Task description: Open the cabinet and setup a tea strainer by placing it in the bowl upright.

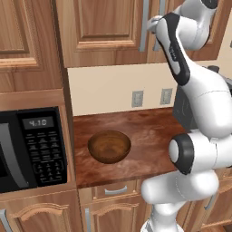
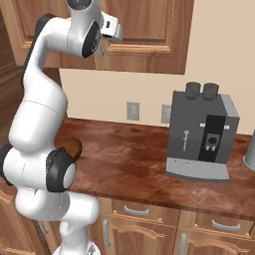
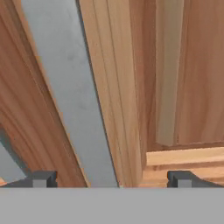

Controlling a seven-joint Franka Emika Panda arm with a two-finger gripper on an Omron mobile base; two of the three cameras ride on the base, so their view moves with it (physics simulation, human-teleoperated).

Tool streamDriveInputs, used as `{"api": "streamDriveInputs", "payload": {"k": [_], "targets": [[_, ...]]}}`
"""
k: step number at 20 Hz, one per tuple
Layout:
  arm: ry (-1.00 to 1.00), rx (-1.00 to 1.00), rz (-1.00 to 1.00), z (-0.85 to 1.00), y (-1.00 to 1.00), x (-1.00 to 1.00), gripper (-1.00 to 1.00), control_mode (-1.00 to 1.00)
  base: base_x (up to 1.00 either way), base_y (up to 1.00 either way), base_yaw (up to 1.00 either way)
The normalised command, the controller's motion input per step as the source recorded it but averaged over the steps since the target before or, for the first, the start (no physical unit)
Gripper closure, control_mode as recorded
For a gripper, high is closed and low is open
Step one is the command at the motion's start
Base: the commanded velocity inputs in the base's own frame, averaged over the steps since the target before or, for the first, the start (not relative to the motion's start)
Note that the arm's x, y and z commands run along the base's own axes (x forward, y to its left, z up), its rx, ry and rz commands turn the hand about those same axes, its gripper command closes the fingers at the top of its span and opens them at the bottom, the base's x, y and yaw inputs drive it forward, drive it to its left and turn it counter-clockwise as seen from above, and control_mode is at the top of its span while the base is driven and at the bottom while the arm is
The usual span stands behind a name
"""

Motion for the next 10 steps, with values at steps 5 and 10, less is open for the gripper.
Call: {"api": "streamDriveInputs", "payload": {"k": [5, 10], "targets": [[0.00, -0.01, 0.01, 0.00, 0.00, 0.34, -1.00, -1.00, 0.00, 0.00, 0.00], [0.00, 0.00, 0.00, 0.00, 0.00, 0.28, -1.00, -1.00, 0.00, 0.00, 0.00]]}}
